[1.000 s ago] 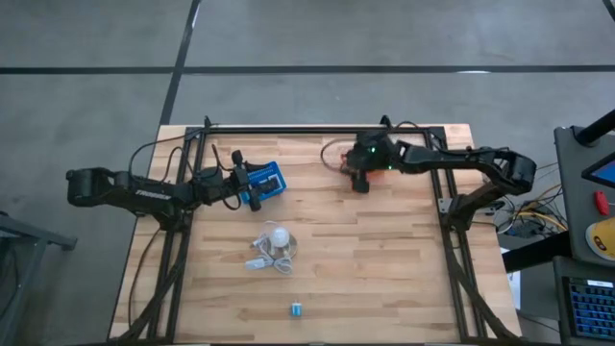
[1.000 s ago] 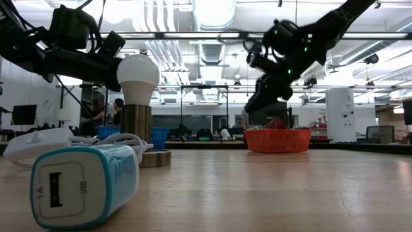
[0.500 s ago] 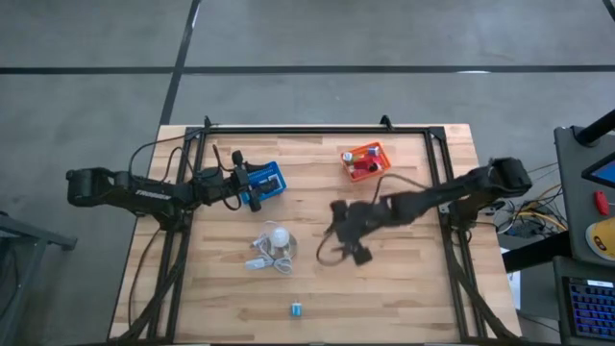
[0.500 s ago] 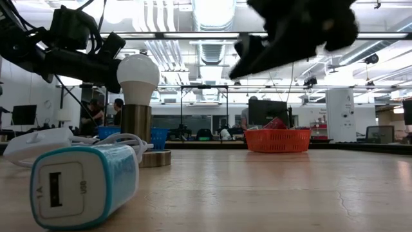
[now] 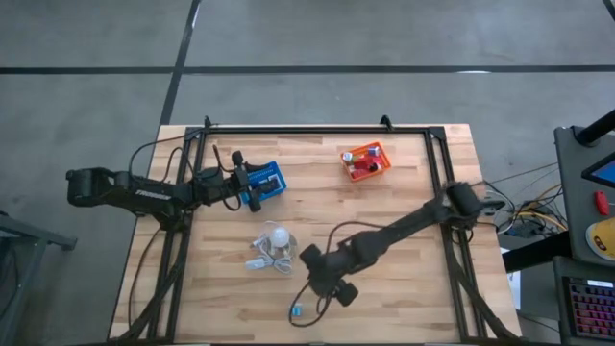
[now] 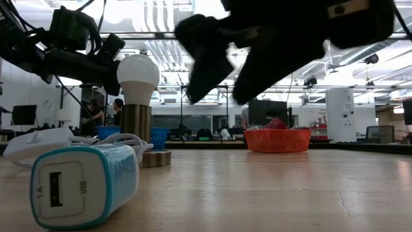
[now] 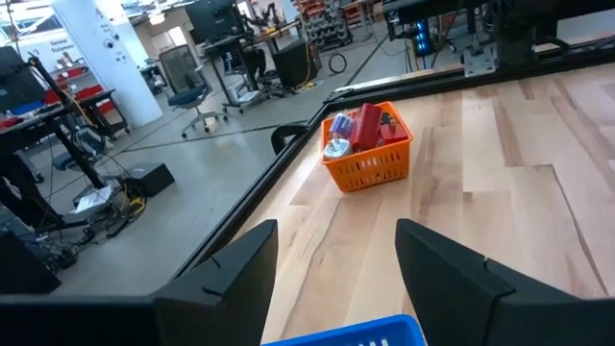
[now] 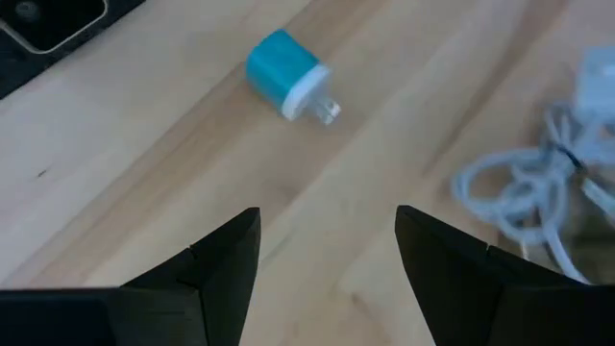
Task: Pick & Place Office items
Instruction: Put the blue charger adapter into the orange bin
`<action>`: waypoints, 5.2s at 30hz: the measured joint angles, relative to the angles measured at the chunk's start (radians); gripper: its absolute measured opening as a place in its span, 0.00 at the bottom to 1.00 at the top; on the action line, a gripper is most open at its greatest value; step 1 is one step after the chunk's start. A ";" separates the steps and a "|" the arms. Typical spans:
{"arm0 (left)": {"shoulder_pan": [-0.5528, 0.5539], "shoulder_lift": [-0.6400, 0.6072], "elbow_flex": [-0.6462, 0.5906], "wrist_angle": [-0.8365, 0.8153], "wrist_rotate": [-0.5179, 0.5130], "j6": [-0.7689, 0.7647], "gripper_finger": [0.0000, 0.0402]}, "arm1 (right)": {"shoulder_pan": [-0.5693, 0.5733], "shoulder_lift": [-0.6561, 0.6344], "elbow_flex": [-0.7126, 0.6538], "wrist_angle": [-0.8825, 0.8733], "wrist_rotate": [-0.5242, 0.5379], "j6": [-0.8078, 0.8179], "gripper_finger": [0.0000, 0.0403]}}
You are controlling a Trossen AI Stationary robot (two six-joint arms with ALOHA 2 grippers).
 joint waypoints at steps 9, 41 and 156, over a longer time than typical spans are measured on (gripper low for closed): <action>0.008 0.000 0.000 0.005 -0.013 0.025 0.54 | 0.027 0.138 0.182 -0.075 0.000 -0.090 0.58; 0.017 0.002 0.000 0.018 -0.009 0.028 0.54 | 0.055 0.404 0.605 -0.344 -0.057 -0.289 0.58; 0.016 0.002 -0.018 -0.020 0.021 -0.006 0.54 | -0.214 -0.566 -0.787 1.129 -0.053 -0.025 0.28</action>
